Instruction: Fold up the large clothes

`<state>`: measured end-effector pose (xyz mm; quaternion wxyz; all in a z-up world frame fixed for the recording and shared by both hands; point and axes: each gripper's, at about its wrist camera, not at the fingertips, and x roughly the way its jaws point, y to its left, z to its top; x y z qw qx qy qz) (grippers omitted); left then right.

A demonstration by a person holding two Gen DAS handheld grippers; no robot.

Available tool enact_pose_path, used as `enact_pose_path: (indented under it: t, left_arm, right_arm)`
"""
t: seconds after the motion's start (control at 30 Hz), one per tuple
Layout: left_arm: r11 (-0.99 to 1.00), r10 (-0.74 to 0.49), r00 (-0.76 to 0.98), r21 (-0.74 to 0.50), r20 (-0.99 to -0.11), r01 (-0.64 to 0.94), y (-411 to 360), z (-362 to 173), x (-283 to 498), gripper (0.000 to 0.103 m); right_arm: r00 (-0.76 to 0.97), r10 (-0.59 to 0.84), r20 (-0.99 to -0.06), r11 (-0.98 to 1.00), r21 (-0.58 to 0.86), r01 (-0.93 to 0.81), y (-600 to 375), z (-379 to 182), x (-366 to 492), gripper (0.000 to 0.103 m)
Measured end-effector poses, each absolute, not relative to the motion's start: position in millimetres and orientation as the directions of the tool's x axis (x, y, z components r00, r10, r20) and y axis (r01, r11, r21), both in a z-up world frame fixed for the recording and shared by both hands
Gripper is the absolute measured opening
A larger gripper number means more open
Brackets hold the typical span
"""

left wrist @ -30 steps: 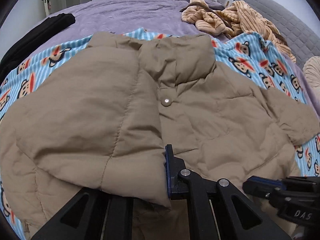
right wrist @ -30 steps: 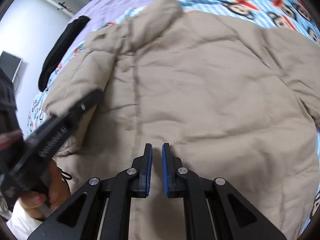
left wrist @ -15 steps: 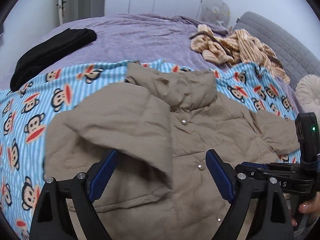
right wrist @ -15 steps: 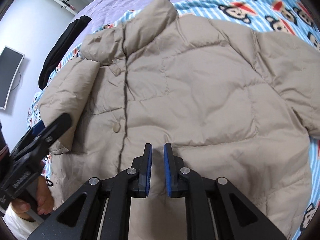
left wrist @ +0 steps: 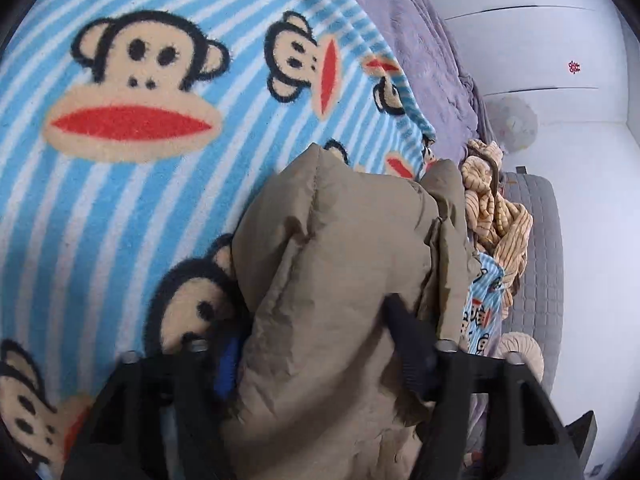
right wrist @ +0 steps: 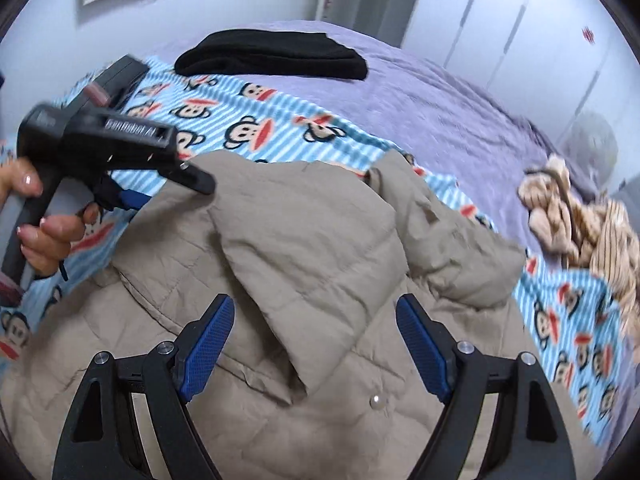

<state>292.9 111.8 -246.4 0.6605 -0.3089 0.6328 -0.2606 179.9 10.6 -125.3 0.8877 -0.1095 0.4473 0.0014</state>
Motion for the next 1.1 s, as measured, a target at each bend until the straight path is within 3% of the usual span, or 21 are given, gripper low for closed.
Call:
enact_pose_path:
  t: [0.03, 0.13, 0.2, 0.27, 0.3, 0.47, 0.57, 0.6, 0.63, 0.7, 0.87, 1.0, 1.1]
  left_arm:
    - [0.686, -0.722, 0.083, -0.726, -0.687, -0.043, 109.3, -246.0, 292.3, 0.032]
    - [0.788, -0.611, 0.191, -0.612, -0.768, 0.059, 97.0, -223.4, 282.4, 0.024]
    - [0.858, -0.513, 0.260, -0.484, -0.818, 0.168, 80.7, -205.4, 274.2, 0.024]
    - [0.894, -0.438, 0.305, -0.375, -0.846, 0.246, 62.5, -198.3, 266.0, 0.024]
    - [0.903, -0.411, 0.320, -0.334, -0.854, 0.269, 58.6, -197.2, 263.9, 0.024]
    - [0.920, -0.356, 0.346, -0.261, -0.868, 0.291, 48.3, -205.3, 263.0, 0.024]
    - [0.925, -0.331, 0.355, -0.228, -0.874, 0.303, 44.8, -208.1, 259.3, 0.025]
    - [0.935, -0.300, 0.372, -0.193, -0.878, 0.299, 42.2, -206.7, 258.7, 0.032]
    - [0.944, -0.263, 0.390, -0.152, -0.883, 0.292, 41.8, -204.1, 256.8, 0.046]
    - [0.966, -0.170, 0.435, -0.061, -0.884, 0.252, 44.7, -193.7, 255.1, 0.065]
    - [0.975, -0.172, 0.508, -0.072, -0.844, 0.211, 76.0, -152.4, 248.4, 0.065]
    - [0.962, -0.215, 0.497, -0.095, -0.841, 0.255, 75.6, -141.2, 241.2, 0.065]
    - [0.957, -0.213, 0.467, -0.085, -0.858, 0.278, 53.0, -159.5, 239.3, 0.065]
  right_arm:
    - [0.601, -0.124, -0.789, 0.960, -0.248, -0.127, 21.8, -132.6, 185.8, 0.086]
    - [0.596, -0.197, -0.779, 0.922, -0.354, -0.157, 37.5, -148.6, 201.7, 0.086]
    - [0.606, -0.260, -0.752, 0.897, -0.421, -0.137, 36.0, -157.1, 207.6, 0.081]
    - [0.620, -0.305, -0.723, 0.894, -0.442, -0.077, 21.2, -157.5, 206.1, 0.039]
    - [0.613, -0.311, -0.726, 0.908, -0.418, -0.034, 9.7, -155.1, 204.6, 0.011]
    - [0.538, -0.270, -0.798, 0.944, -0.110, 0.310, -94.9, -157.5, 169.4, 0.011]
    - [0.496, -0.031, -0.868, 0.831, 0.253, 0.495, -159.2, -195.1, 135.6, 0.011]
    - [0.498, 0.047, -0.866, 0.767, 0.350, 0.537, -172.9, -210.5, 126.0, 0.011]
    - [0.520, 0.125, -0.845, 0.686, 0.452, 0.570, -186.6, -225.5, 115.9, 0.010]
    - [0.574, 0.217, -0.790, 0.565, 0.581, 0.586, -201.7, -236.2, 100.0, 0.010]
    - [0.557, 0.314, -0.769, 0.466, 0.636, 0.616, -216.4, -229.6, 62.8, 0.019]
    - [0.562, 0.074, -0.824, 0.646, 0.469, 0.603, -216.2, -176.3, 36.9, 0.021]
    - [0.613, 0.078, -0.786, 0.745, 0.454, 0.488, -216.3, -151.6, 67.8, 0.021]
